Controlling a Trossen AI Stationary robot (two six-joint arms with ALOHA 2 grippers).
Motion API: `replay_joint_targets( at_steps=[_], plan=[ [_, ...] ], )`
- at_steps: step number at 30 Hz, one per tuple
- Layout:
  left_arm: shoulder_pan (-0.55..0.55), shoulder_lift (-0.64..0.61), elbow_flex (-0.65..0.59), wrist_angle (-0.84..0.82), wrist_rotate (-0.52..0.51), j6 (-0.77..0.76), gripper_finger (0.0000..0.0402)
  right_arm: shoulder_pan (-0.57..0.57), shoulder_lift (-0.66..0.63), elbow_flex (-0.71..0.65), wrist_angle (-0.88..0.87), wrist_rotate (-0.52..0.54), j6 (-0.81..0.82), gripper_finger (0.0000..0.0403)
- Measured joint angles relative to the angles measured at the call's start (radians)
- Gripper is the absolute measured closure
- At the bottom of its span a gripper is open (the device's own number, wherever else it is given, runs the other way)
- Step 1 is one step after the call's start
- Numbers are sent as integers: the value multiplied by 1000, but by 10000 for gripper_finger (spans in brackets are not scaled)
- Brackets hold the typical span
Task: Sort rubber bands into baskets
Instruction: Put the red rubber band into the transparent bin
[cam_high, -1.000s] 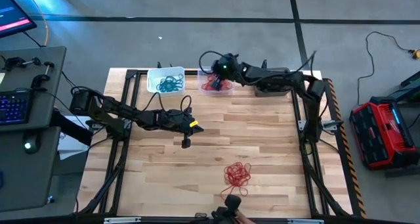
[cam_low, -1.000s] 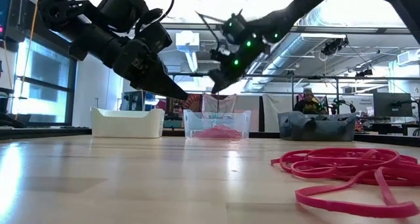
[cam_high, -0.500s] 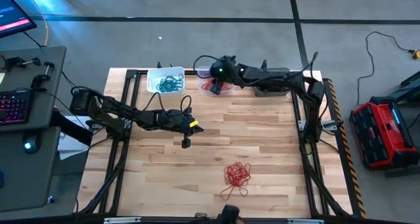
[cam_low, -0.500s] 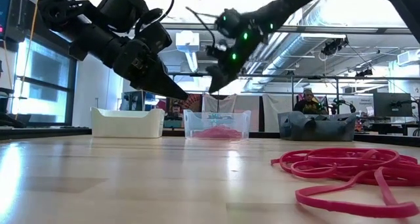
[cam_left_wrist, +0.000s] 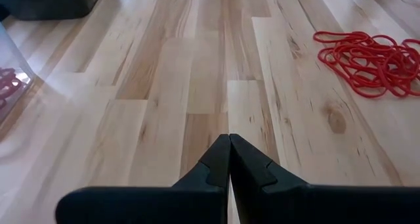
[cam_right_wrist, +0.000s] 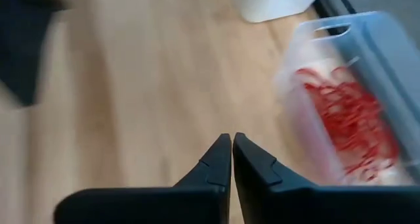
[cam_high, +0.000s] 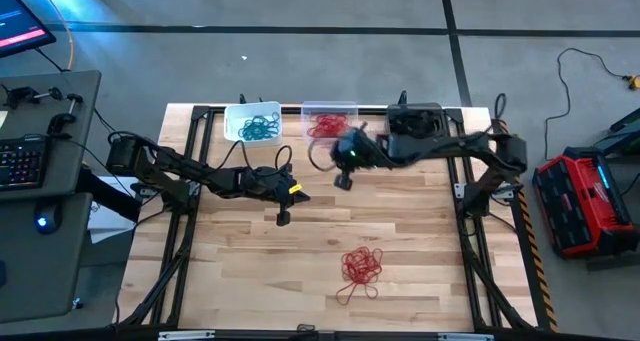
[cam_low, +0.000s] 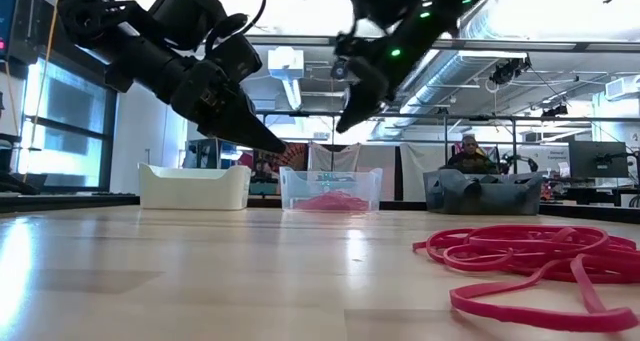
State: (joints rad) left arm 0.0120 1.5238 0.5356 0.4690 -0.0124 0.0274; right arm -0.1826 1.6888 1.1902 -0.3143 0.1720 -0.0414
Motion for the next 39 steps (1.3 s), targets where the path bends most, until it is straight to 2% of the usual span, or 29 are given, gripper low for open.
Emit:
replay_joint_targets(
  at_steps=[7, 13, 17, 21, 24, 27, 33, 39],
  plan=[
    [0, 0, 0, 0, 0, 0, 402, 166, -149, -204, -8, -27, 181, 401],
    [0, 0, 0, 0, 0, -1, 402, 331, -192, -293, -42, -154, 375, 391],
    [0, 0, 0, 0, 0, -8, 402, 421, -179, -323, -62, -191, 509, 369],
    [0, 0, 0, 1, 1, -8, 402, 484, -170, -324, -65, -232, 621, 324],
    [0, 0, 0, 0, 1, -11, 402, 516, -170, -324, -61, -233, 672, 289],
    [0, 0, 0, 0, 1, -17, 402, 533, -165, -324, -38, -221, 700, 271],
    [0, 0, 0, 1, 1, -16, 402, 544, -73, -321, 21, -214, 715, 273],
    [0, 0, 0, 6, 1, -8, 402, 545, 26, -321, 57, -255, 704, 274]
  ],
)
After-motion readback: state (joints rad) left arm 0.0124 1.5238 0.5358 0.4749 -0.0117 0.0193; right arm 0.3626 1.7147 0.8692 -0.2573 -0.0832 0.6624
